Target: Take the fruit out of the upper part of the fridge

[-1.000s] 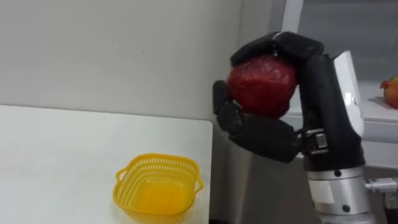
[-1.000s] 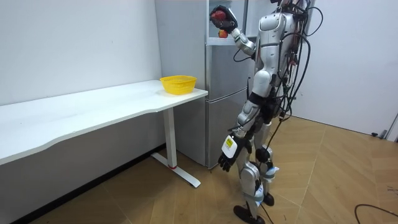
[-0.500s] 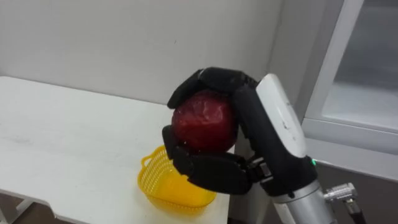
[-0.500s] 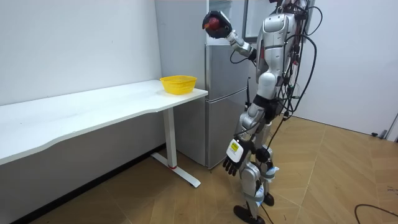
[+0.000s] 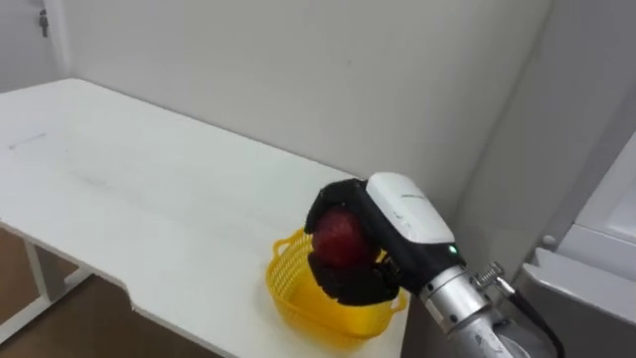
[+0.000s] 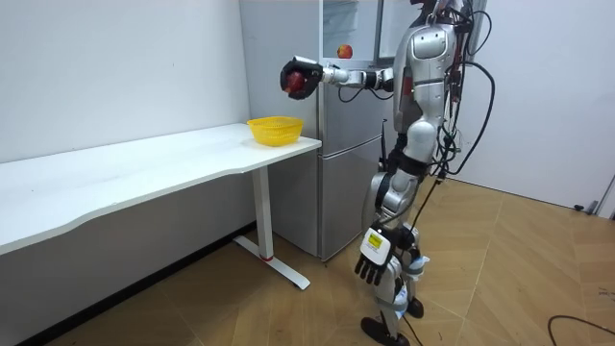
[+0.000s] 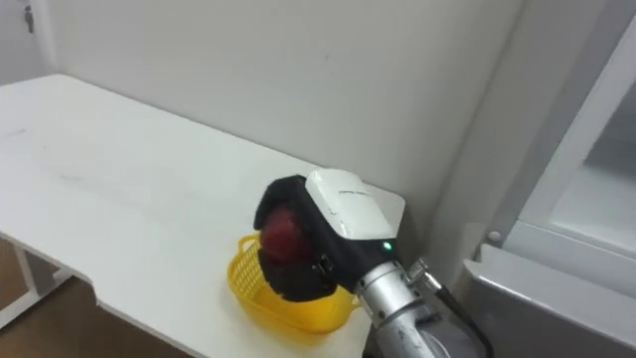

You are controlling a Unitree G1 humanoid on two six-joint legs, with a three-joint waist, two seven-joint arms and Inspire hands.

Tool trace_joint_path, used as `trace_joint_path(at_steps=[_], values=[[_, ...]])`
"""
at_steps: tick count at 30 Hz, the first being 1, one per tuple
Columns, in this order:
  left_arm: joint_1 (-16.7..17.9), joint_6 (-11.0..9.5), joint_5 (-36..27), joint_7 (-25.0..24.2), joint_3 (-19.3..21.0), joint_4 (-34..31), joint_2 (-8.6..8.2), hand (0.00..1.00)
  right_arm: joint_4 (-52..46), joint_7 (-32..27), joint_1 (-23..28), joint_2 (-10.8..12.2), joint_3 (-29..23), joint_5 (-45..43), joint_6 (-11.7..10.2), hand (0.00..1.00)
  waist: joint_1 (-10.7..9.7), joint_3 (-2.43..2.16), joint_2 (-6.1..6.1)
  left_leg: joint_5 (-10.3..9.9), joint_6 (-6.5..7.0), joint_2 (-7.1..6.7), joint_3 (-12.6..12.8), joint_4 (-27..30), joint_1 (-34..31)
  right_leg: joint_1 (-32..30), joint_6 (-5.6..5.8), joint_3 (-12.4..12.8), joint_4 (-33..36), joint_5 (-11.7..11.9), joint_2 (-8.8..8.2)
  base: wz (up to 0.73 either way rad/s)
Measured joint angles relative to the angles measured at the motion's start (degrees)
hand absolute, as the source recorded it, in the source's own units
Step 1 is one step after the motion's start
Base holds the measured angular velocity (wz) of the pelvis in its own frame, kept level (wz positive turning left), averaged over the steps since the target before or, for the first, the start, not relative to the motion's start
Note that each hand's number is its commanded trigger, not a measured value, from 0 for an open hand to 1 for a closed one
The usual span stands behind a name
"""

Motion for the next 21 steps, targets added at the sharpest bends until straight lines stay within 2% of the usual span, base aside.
trace_joint_path(at_steps=[1,3,5,7,10,12,13,14,16,17,21], values=[[0.0,0.3,0.0,-0.1,0.2,-0.2,0.14,0.00,1.8,0.0,0.0,-0.7,0.0,0.0,0.5,1.00,0.6,-0.26,-0.80,0.1,-0.07,-0.14,-0.4,0.0,-0.1,0.0,0.22,-0.6,0.0,-0.1,-0.29,0.24],[0.1,0.7,0.0,-0.3,0.6,-0.2,0.14,0.00,3.8,0.0,0.0,-1.3,0.0,0.0,1.2,1.00,0.9,-0.34,-1.12,0.3,0.00,-0.43,-1.4,0.1,-0.3,0.1,0.28,-1.4,0.0,-0.2,-0.53,0.23],[0.5,0.8,-0.3,-1.1,1.1,-0.2,0.57,0.00,5.8,0.0,-0.2,-1.8,0.0,1.0,1.2,1.00,2.1,-0.26,-1.72,0.4,0.02,-0.61,-1.8,0.1,-0.3,0.2,0.42,-1.6,0.0,-0.3,-0.52,0.09],[0.5,0.8,-0.3,-1.3,1.1,-0.2,1.24,0.00,7.6,0.0,-1.2,-2.6,0.4,2.1,1.3,1.00,2.3,0.05,-2.44,0.4,-0.01,-0.69,-2.5,0.2,-0.6,0.3,0.42,-2.1,0.0,-0.3,-0.60,0.14],[1.1,0.8,0.0,-1.2,1.3,-0.2,1.89,0.00,10.9,-0.1,-2.7,-3.8,0.4,4.6,1.3,1.00,3.3,0.08,-3.31,0.5,-0.03,-1.01,-3.5,0.8,-1.1,0.4,0.54,-3.0,0.1,-0.4,-0.94,0.19],[1.3,0.8,0.1,-1.2,2.2,-0.5,1.91,0.00,12.9,-0.1,-3.7,-4.6,0.3,6.6,1.5,1.00,3.5,0.28,-3.86,0.7,0.00,-1.50,-4.4,0.8,-1.5,0.4,0.79,-3.3,0.1,-0.7,-1.20,0.22],[1.5,1.0,0.2,-1.3,2.3,-1.1,1.91,0.00,13.7,-0.1,-4.2,-5.2,0.3,6.9,1.5,1.00,3.7,0.16,-4.35,0.7,0.00,-1.62,-4.6,0.8,-1.9,0.1,0.84,-3.5,0.0,-0.7,-1.18,0.12],[1.8,1.0,0.3,-1.4,2.3,-1.4,1.91,0.00,14.8,-0.1,-4.9,-5.2,0.4,6.9,1.5,1.00,3.9,0.26,-4.38,0.7,0.00,-1.70,-4.6,0.8,-2.1,0.0,0.84,-3.6,0.0,-0.7,-1.09,0.06],[2.8,1.1,0.3,-2.0,2.6,-1.5,1.93,0.00,15.2,-0.1,-5.2,-5.5,0.3,7.3,1.6,1.00,4.2,0.22,-4.51,0.7,0.00,-1.81,-4.7,0.9,-2.7,0.0,0.84,-4.1,0.0,-0.7,-1.15,0.04],[2.9,1.1,0.2,-2.4,3.2,-1.6,1.93,0.00,15.3,-0.1,-5.2,-5.5,0.3,7.6,1.5,1.00,4.1,0.02,-4.83,0.8,-0.01,-1.91,-5.1,1.0,-3.0,-0.1,0.84,-4.6,0.0,-0.7,-1.23,0.12],[2.9,1.9,0.3,-2.6,3.3,-1.8,1.94,0.00,17.4,-0.1,-5.3,-5.5,0.3,7.9,1.5,1.00,4.4,0.10,-4.94,1.1,0.01,-2.25,-5.8,1.1,-3.1,-0.1,0.84,-4.7,0.0,-0.7,-1.35,0.14]])
